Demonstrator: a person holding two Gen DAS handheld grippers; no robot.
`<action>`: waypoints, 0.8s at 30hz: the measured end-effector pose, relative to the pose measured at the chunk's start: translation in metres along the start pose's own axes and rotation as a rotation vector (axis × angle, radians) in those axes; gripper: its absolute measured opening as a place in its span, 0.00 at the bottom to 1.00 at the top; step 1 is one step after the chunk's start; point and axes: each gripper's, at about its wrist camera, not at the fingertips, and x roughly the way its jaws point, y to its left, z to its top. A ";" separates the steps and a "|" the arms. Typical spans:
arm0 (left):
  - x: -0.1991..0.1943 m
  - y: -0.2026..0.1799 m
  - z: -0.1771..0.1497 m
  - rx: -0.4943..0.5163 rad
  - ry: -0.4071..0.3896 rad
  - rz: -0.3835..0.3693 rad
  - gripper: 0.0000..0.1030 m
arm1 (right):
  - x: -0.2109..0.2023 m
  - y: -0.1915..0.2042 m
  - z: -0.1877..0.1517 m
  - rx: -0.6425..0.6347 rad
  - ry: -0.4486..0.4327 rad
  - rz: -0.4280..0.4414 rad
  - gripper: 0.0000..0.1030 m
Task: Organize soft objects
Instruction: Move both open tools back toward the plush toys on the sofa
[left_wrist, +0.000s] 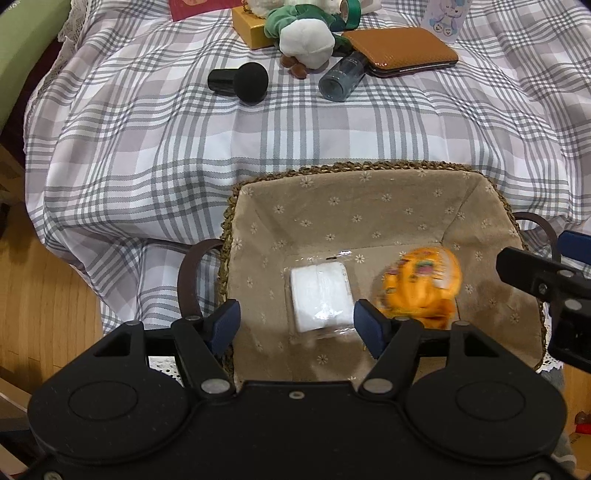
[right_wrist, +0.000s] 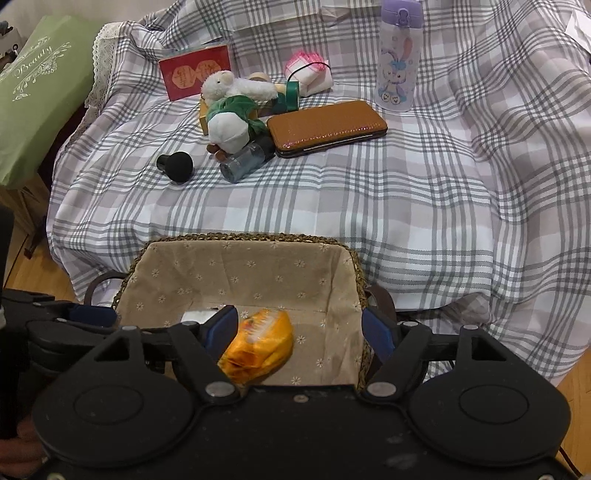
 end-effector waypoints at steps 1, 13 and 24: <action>0.000 0.000 0.000 0.000 -0.002 0.000 0.63 | 0.001 -0.001 0.000 0.004 0.003 0.003 0.70; -0.005 0.005 0.008 -0.010 -0.029 0.003 0.63 | 0.008 -0.007 0.004 0.051 0.025 0.000 0.70; -0.008 0.022 0.031 -0.056 -0.059 -0.024 0.63 | 0.014 -0.006 0.016 0.045 0.002 -0.020 0.70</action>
